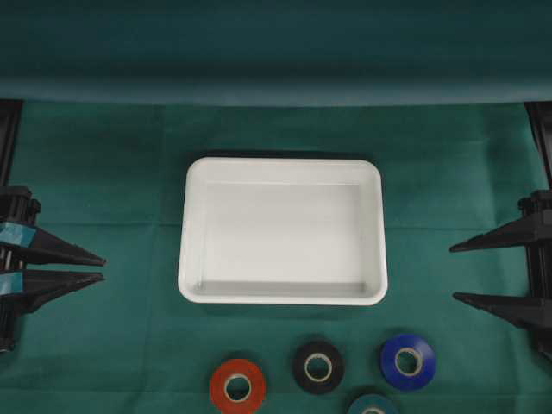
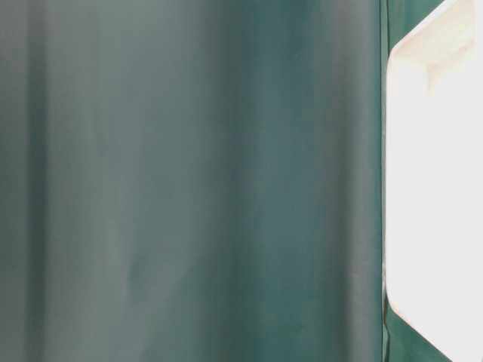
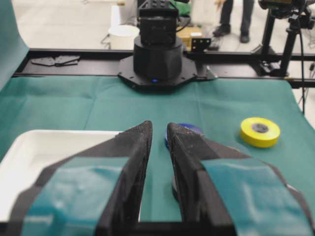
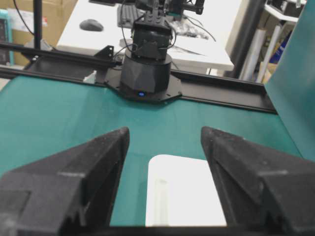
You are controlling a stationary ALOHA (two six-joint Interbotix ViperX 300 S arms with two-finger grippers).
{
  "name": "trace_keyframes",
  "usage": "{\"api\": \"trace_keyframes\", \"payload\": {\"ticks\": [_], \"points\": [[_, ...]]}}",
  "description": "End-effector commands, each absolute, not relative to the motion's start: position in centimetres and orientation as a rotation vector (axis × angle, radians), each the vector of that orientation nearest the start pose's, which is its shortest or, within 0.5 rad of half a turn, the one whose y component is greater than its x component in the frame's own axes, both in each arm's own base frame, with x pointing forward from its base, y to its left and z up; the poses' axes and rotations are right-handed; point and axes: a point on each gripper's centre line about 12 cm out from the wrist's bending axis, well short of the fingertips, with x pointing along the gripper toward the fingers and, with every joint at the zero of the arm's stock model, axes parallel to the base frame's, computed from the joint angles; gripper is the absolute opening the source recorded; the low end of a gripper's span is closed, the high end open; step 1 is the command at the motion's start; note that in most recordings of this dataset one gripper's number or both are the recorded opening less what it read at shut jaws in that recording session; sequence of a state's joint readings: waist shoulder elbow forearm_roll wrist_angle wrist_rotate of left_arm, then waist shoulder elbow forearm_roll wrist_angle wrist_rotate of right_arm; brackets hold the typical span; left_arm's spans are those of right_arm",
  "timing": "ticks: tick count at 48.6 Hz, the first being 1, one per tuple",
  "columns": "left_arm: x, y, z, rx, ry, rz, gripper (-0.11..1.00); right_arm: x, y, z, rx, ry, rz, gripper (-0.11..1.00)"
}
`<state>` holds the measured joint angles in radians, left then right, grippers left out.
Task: Put the tape into the white case with the right arm.
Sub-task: 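Move the right gripper from rest toward the tape rolls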
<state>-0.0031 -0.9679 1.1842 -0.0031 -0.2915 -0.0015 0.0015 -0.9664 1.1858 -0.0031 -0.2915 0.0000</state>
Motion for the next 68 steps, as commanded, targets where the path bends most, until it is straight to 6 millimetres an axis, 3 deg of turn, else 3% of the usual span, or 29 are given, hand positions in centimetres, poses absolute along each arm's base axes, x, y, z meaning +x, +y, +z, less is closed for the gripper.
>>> {"api": "trace_keyframes", "payload": {"ticks": [1, 9, 14, 24, 38, 42, 47, 58, 68], "points": [[18.8, 0.2, 29.4, -0.019, -0.115, 0.011, 0.24, 19.9, 0.0, 29.4, 0.009, -0.086, 0.000, 0.24], [16.3, 0.1, 29.3, 0.002, -0.133, 0.008, 0.01, 19.1, 0.0, 28.7, 0.008, -0.081, 0.001, -0.01], [14.9, 0.0, 29.4, 0.020, -0.092, -0.001, 0.00, 18.7, 0.0, 28.8, 0.006, -0.092, 0.000, -0.09], [13.0, -0.1, 28.8, 0.025, -0.023, -0.004, 0.00, 18.4, 0.0, 28.3, 0.000, -0.023, 0.001, -0.10], [13.1, 0.0, 27.0, 0.016, 0.005, 0.000, 0.00, 18.4, 0.0, 27.6, -0.021, 0.043, 0.001, -0.09], [13.1, 0.0, 26.9, 0.015, 0.002, 0.002, 0.00, 18.4, 0.0, 27.6, -0.026, 0.043, 0.003, -0.02], [13.1, 0.0, 26.6, 0.017, 0.006, 0.002, 0.00, 18.4, 0.0, 27.5, -0.027, 0.046, 0.002, 0.14], [13.0, 0.0, 25.9, 0.015, 0.015, 0.002, 0.00, 18.4, 0.0, 27.5, -0.029, 0.049, 0.002, 0.77], [13.0, 0.0, 25.9, 0.015, 0.017, 0.002, 0.00, 18.5, -0.1, 27.2, -0.029, 0.149, -0.002, 0.79]]}}
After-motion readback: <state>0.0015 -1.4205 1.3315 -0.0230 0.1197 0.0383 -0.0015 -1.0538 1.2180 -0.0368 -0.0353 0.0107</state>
